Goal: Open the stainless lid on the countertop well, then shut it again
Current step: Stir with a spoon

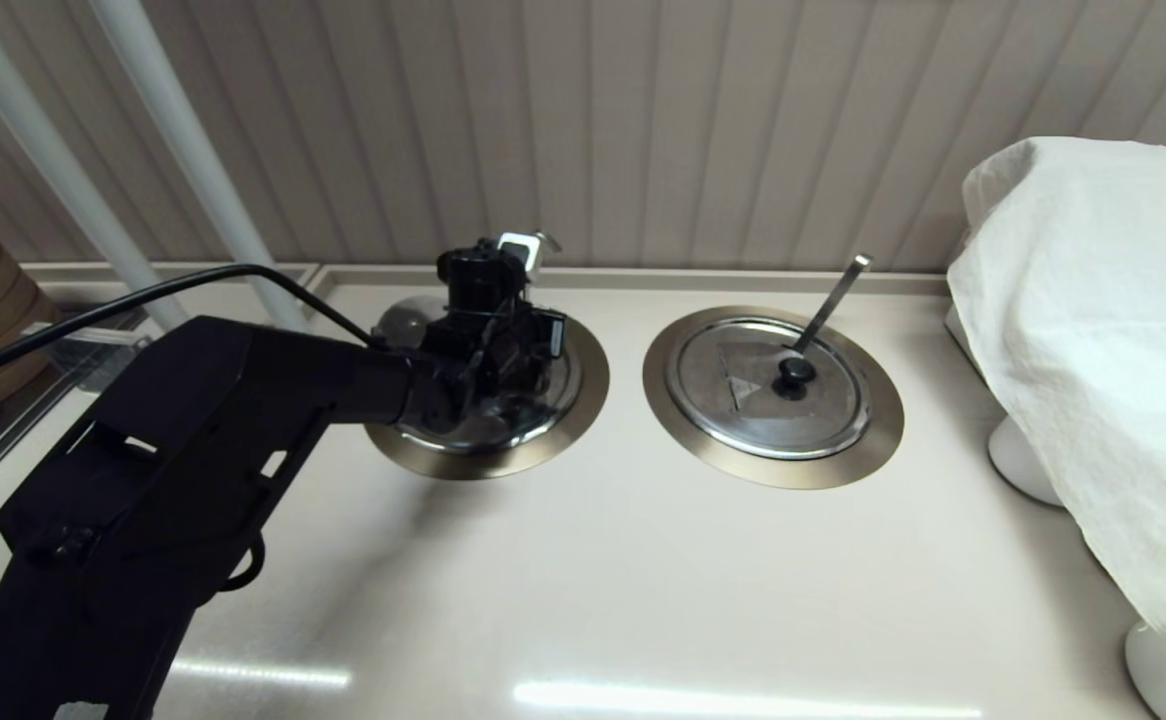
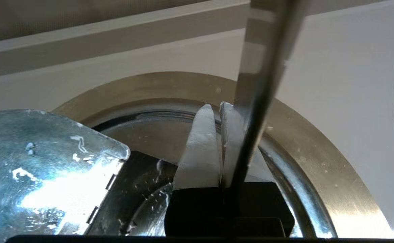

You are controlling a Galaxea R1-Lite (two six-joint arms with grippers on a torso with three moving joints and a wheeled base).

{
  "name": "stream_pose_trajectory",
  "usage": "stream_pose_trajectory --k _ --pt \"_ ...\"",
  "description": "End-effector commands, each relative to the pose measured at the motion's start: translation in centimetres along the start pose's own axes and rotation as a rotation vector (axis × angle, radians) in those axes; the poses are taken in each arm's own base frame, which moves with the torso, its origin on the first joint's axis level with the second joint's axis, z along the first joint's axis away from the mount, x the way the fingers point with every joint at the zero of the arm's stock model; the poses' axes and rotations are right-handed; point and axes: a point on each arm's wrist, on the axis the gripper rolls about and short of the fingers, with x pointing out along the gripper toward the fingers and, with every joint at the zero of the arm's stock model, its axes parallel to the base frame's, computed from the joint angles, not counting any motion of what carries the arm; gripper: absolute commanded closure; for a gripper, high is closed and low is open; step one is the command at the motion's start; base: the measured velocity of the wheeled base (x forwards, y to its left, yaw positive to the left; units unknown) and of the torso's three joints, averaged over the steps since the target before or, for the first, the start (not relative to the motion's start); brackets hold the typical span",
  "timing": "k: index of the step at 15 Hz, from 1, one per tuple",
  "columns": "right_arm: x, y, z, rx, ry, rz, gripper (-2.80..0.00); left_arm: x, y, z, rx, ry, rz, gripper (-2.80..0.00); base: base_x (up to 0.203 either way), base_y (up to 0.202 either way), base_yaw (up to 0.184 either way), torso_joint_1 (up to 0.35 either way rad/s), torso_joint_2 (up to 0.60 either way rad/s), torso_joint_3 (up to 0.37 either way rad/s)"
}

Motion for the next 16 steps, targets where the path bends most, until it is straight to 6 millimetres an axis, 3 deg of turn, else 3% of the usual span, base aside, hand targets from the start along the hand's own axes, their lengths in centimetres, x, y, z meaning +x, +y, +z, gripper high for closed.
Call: stream_pose_trajectory --k 1,5,15,16 --pt "0.0 0.0 0.0 0.000 -0.001 0.001 -2.80 0.2 0.0 -0.2 0.004 -0.003 0.009 0.00 0.000 0.000 0.000 0.000 0.00 0.000" --pt "0.0 0.0 0.0 0.000 -0.001 0.001 -2.80 1.1 0.0 -0.2 -0.010 -0.028 0.088 0.00 0.000 0.000 0.000 0.000 0.00 0.000" --pt "0.0 0.0 0.0 0.000 -0.001 0.001 -2.80 1.1 -0.5 -0.1 -0.017 -0.061 0.079 0.00 0.000 0.000 0.000 0.000 0.00 0.000" --pt "0.0 0.0 0.0 0.000 -0.001 0.001 -2.80 1.1 -0.5 -0.3 -0.011 -0.053 0.079 -2.80 0.000 0.000 0.000 0.000 0.00 0.000"
